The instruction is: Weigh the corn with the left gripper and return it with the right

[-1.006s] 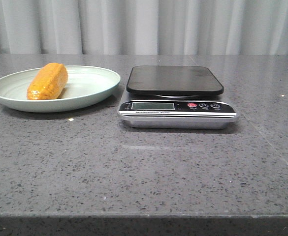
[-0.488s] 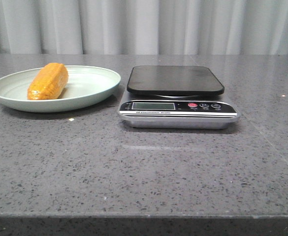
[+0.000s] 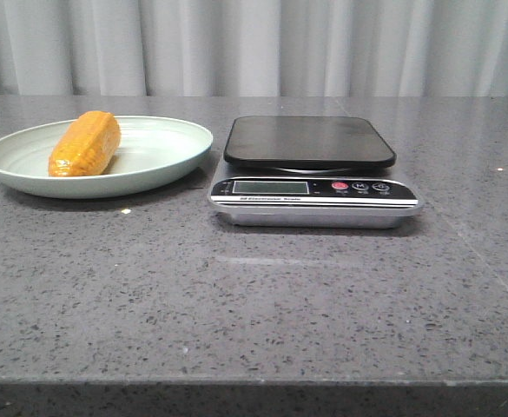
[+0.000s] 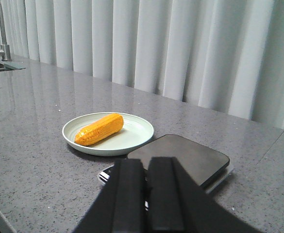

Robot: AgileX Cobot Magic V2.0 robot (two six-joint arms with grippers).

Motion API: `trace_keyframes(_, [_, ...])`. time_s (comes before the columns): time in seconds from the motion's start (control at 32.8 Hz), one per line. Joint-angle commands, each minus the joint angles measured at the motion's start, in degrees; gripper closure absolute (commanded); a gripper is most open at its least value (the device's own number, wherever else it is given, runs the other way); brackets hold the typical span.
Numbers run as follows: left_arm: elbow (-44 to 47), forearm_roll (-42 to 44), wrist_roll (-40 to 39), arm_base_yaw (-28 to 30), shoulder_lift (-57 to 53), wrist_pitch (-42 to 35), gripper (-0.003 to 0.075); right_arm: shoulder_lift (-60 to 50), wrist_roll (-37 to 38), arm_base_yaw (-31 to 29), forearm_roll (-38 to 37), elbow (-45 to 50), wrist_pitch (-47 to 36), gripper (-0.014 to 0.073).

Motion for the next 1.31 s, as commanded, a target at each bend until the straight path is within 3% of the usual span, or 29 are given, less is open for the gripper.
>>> trace_keyframes(0.0, [0.29, -0.55, 0.03, -0.03, -1.23, -4.35, 0.0594, 0.69, -0.47, -0.2, -1.14, -1.49, -3.96, 0.0423])
trace_keyframes(0.3, [0.29, -0.55, 0.03, -0.03, -1.23, -4.35, 0.0594, 0.69, -0.59, -2.81, -1.21, -1.21, -3.53, 0.0423])
trace_keyframes(0.61, [0.29, -0.55, 0.03, -0.03, -1.23, -4.35, 0.0594, 0.69, -2.75, -23.43, 9.02, 3.84, -2.51, 0.0423])
trace_keyframes(0.79, [0.29, -0.55, 0.03, -0.03, -1.23, -4.35, 0.0594, 0.69, -3.6, -32.71, 10.27, 7.82, -4.92, 0.0423])
trace_keyframes(1.04, [0.29, -0.55, 0.03, -0.03, -1.23, -4.35, 0.0594, -3.49, -15.08, -34.9, 18.54, 12.13, -7.7, 0.0423])
trace_keyframes(1.28, [0.29, -0.55, 0.03, -0.03, -1.23, -4.35, 0.0594, -6.37, -15.5, -38.89, 19.61, 14.87, -11.27, 0.0423])
